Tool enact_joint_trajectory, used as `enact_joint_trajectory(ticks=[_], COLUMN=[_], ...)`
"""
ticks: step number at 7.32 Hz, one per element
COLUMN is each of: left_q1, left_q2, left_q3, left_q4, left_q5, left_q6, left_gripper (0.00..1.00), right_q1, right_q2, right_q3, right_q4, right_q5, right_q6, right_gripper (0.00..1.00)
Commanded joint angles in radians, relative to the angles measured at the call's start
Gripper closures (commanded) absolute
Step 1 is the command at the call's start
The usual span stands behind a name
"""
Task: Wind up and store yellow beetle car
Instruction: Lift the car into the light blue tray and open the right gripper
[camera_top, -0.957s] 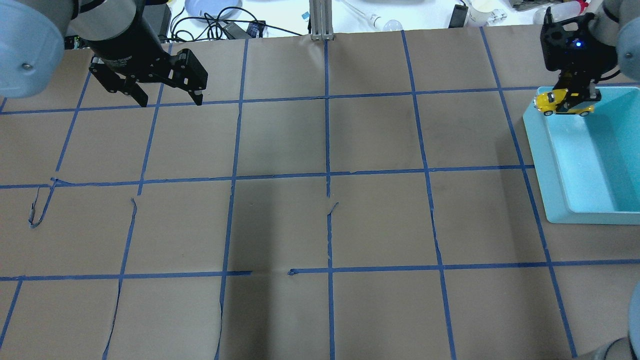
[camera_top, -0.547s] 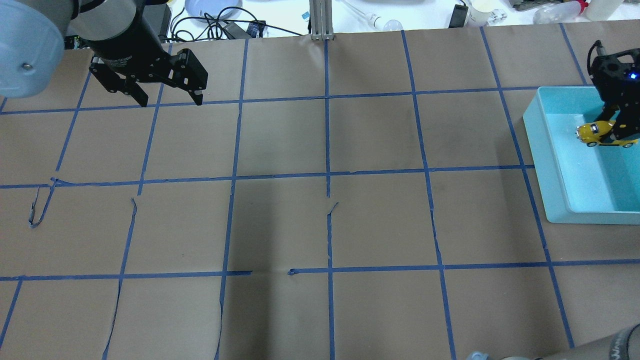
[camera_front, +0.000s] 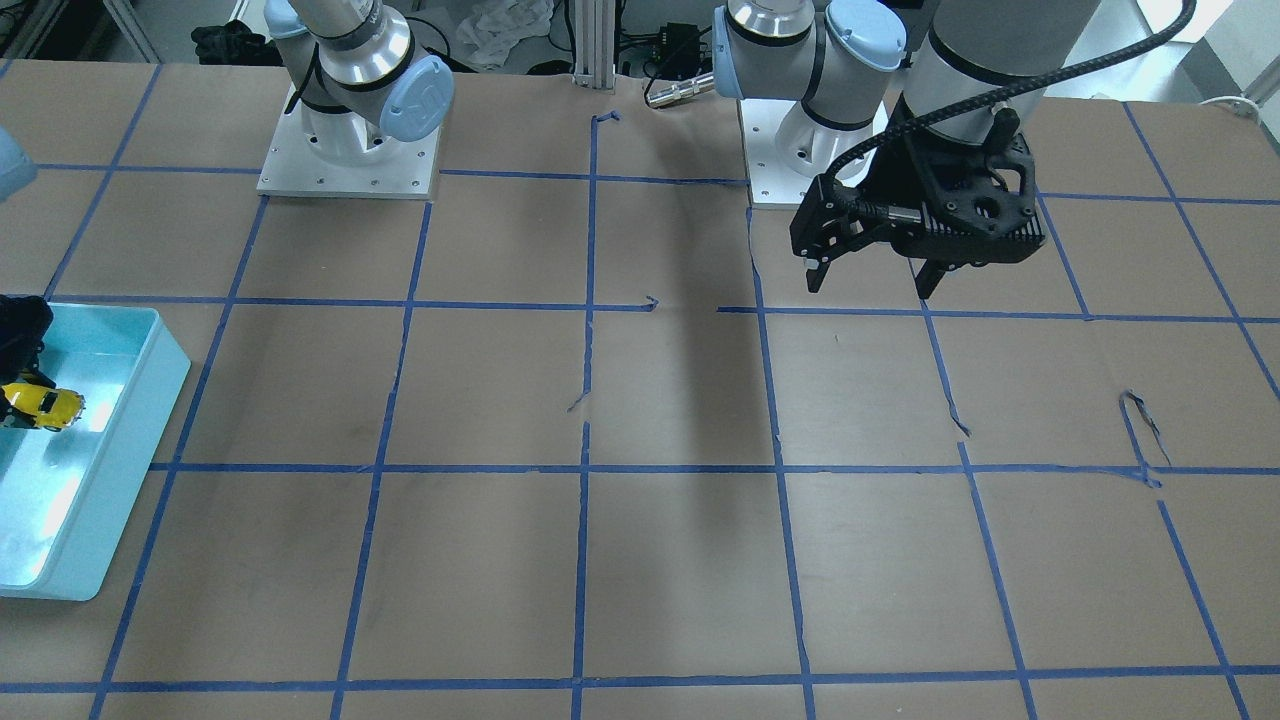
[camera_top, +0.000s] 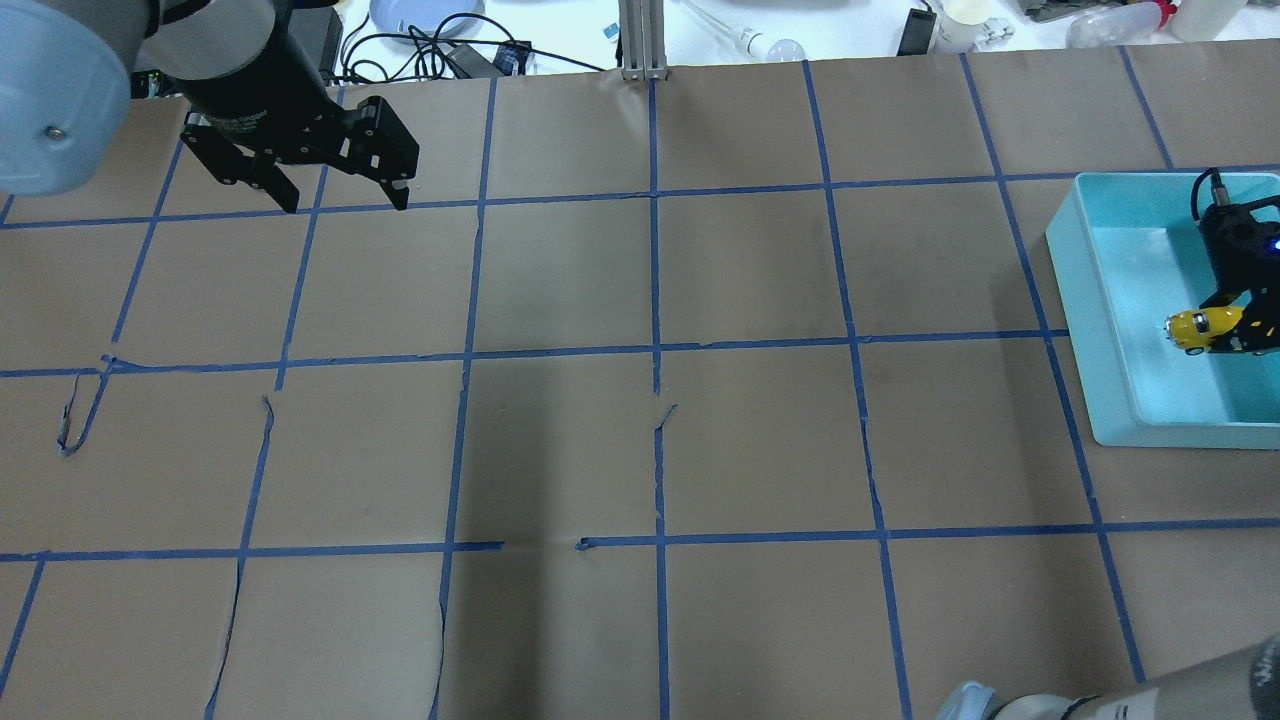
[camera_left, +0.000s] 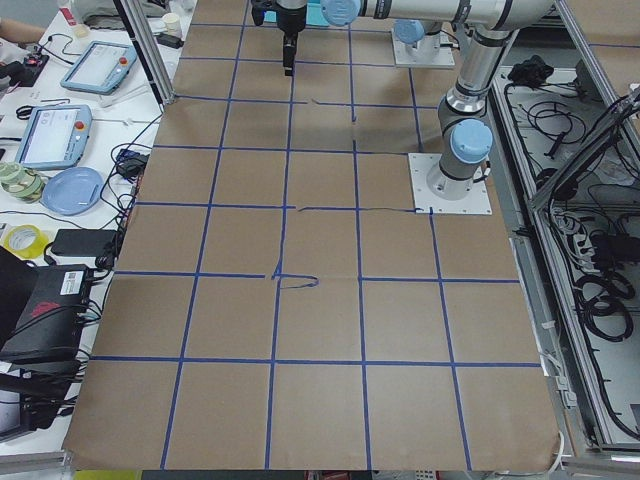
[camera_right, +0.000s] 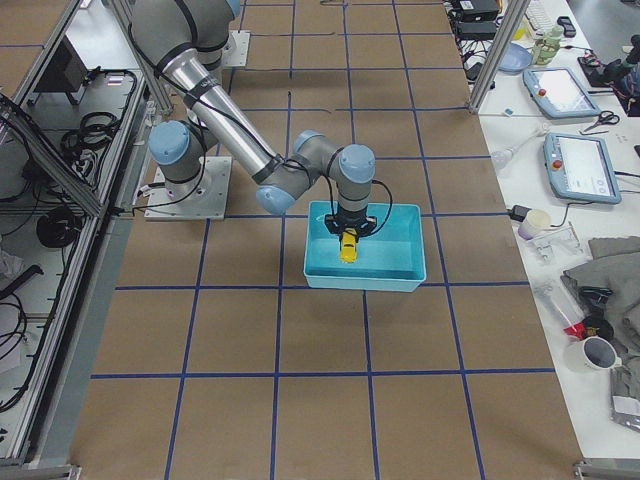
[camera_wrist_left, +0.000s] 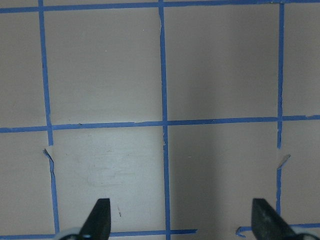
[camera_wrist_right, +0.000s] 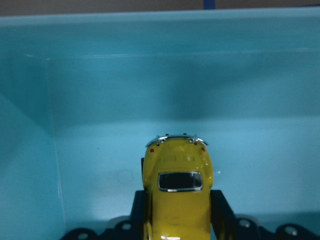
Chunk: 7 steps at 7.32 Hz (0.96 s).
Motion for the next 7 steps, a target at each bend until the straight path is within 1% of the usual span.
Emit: enact_joint_trajectory(ticks=[1,2,3,4,5,6,7], left_q1=[-0.006,-0.006,-0.006,-0.006,-0.006,-0.006,-0.005], left_q2=[0.0,-0.002,-0.002,-0.002,-0.002,0.001,0.0], left_q3=[0.0,0.0,0.0,0.0,-0.001,-0.001,-0.003], left_q4=[0.0,0.0,0.0,0.0,0.0,0.0,0.002], left_q5=[-0.001,-0.001,0.0,0.002,0.005,0.005,0.005], left_q6=[-0.009,-0.009,-0.009,-0.009,-0.009,-0.007,-0.007], left_gripper=[0.0,0.0,0.0,0.0,0.0,0.0,0.0], right_q1=[-0.002,-0.002,0.004,0.027,0.044,0.055,0.066], right_q2=[0.056,0.056,0.041,0.003,-0.04,-0.076,-0.08], right_q3=[0.011,0.009,0.003,-0.023,-0.081,-0.168,-0.264], right_q4=[-0.064,-0.047,0.006,0.052,0.156,0.325,0.467], right_q5=[0.034,0.037,0.046,0.06,0.069,0.119,0.137], right_q6=[0.011,0.078,0.136,0.146,0.15,0.175,0.222], right_gripper=[1.0,0.4,0.0,0.0,0.0,0.0,0.0])
